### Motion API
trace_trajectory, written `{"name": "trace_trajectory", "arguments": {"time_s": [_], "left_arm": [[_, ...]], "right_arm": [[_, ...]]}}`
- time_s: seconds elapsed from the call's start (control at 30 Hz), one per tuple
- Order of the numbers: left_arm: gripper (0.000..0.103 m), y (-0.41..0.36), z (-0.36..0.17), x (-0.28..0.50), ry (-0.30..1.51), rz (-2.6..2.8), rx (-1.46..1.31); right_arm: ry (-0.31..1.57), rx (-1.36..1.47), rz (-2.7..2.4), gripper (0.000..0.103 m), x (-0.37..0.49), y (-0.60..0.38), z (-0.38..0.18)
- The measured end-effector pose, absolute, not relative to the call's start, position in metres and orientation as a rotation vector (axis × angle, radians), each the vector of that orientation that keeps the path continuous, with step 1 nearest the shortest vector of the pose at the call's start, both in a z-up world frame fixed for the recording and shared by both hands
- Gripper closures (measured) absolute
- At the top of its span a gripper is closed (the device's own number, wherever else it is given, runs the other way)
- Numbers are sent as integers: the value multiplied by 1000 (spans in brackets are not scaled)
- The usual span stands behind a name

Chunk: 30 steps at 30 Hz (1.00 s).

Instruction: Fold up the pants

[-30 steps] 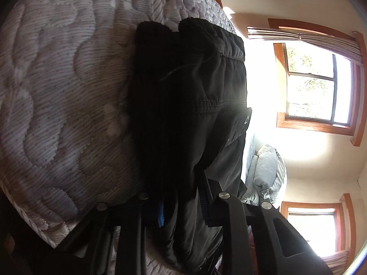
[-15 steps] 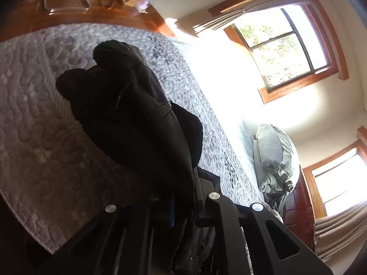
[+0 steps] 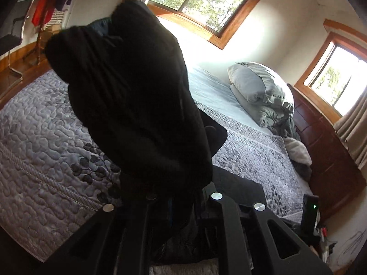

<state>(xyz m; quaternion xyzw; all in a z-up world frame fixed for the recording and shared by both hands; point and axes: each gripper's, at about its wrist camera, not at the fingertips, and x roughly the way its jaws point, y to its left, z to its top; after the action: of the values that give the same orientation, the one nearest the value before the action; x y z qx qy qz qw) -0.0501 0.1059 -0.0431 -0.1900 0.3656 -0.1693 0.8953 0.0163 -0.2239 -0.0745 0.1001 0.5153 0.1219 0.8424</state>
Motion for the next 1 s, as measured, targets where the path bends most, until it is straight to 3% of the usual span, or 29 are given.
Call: {"name": "trace_trajectory", "arguments": {"time_s": [0.37,0.57,0.63,0.77,0.87,1.0], "left_arm": [[86,34,-59,-71,866,-450,-66],[75,-1,-75,-83,973,-541,90],[68,-9,-81,-85,1014,-575,102],[66,-7,-94,-83,1092,-612,62],[55,1,-91,-81,1105,-609,12],[51,25,-88,-68,1107,-559,-97]], "right_arm": [[1072,294,194,26,18,-259,-74],[1069,337,175,26,18,-269,-74],[1069,334,172,26,18,-270,-74],[1074,339,163,26,19,-275,-74],[1075,347,161,25,20,-279,-74],[1071,340,183,24,24,-274,-70]]}}
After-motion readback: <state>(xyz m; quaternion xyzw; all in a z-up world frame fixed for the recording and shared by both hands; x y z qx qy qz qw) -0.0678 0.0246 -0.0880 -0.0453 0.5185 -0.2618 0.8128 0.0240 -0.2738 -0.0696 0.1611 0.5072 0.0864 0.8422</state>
